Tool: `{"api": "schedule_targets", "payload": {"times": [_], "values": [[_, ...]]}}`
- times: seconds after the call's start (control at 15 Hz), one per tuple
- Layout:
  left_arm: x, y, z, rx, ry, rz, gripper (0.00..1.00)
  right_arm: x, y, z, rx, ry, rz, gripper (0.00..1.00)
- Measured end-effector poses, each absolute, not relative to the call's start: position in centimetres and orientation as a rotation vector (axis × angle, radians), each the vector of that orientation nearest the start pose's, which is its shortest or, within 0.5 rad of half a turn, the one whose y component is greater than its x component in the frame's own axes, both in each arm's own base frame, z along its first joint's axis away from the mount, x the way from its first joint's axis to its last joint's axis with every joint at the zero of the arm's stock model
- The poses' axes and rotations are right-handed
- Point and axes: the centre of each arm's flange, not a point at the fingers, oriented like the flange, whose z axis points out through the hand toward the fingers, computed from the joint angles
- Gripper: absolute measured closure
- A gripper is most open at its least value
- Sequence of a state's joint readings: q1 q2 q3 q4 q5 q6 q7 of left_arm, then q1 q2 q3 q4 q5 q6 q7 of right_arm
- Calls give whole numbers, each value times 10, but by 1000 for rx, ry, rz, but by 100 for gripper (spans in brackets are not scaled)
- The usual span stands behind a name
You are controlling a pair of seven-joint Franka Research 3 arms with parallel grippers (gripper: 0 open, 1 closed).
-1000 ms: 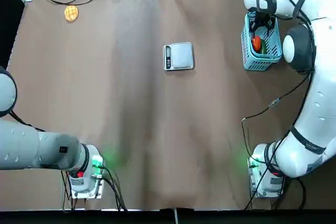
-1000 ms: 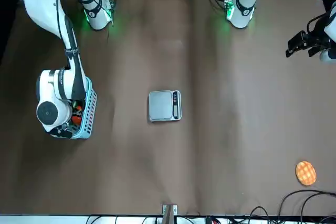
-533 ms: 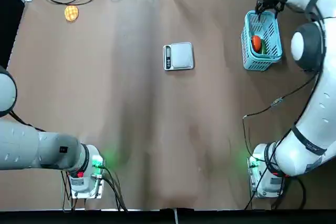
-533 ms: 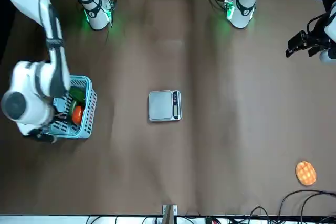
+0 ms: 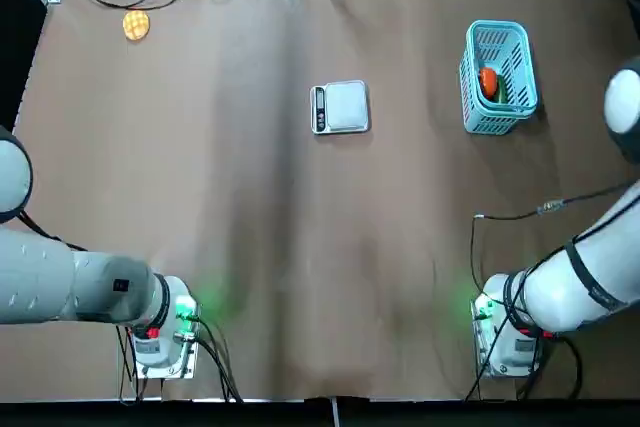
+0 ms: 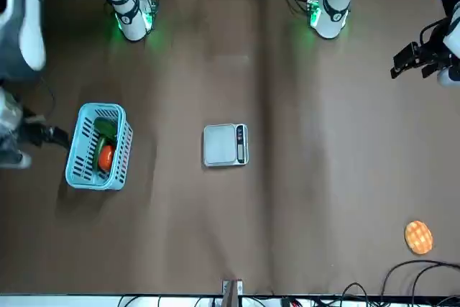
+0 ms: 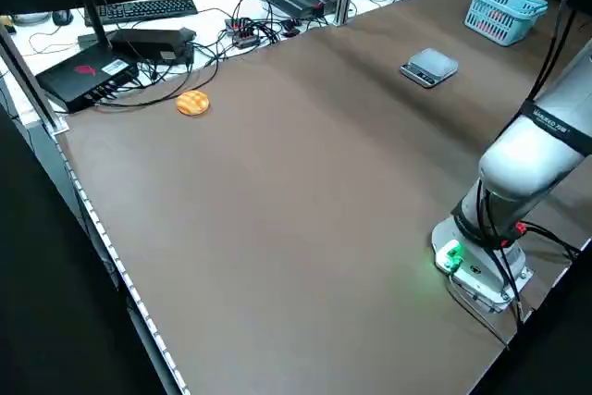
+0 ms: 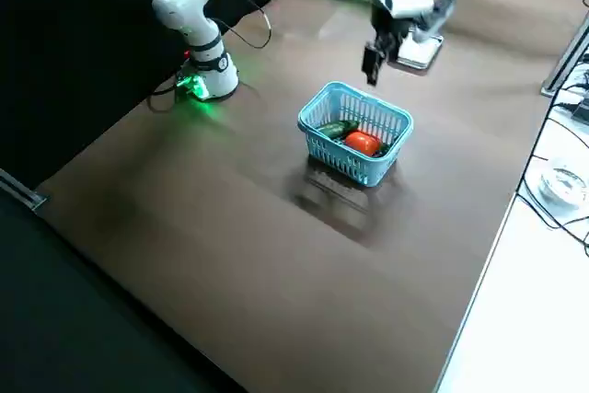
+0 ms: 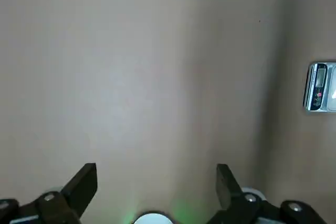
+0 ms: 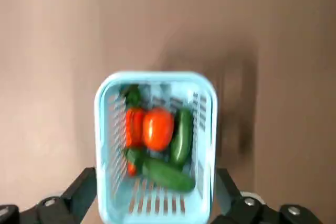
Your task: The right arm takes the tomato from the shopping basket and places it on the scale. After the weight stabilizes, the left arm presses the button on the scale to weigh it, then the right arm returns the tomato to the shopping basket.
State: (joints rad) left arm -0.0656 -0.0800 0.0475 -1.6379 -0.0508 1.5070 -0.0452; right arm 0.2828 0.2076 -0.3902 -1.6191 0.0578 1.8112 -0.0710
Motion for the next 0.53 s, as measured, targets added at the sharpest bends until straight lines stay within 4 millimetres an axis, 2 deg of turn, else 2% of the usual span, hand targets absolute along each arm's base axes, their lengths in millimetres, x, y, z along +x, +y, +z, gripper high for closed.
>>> {"api": "schedule_targets", "payload": {"times": [0.2,0.33,0.4,0.53], "values": [[522,-14,631,-3193,-39,84,0,593,-42,548,-3127,36,37,0],[522,-15,631,-3193,-38,84,0,584,-42,555,-3120,28,70,0],[522,-17,631,-3193,-32,85,0,578,-43,553,-3172,-1,136,0],[522,-17,631,-3193,-31,84,0,578,-36,557,-3212,-51,135,0]]}}
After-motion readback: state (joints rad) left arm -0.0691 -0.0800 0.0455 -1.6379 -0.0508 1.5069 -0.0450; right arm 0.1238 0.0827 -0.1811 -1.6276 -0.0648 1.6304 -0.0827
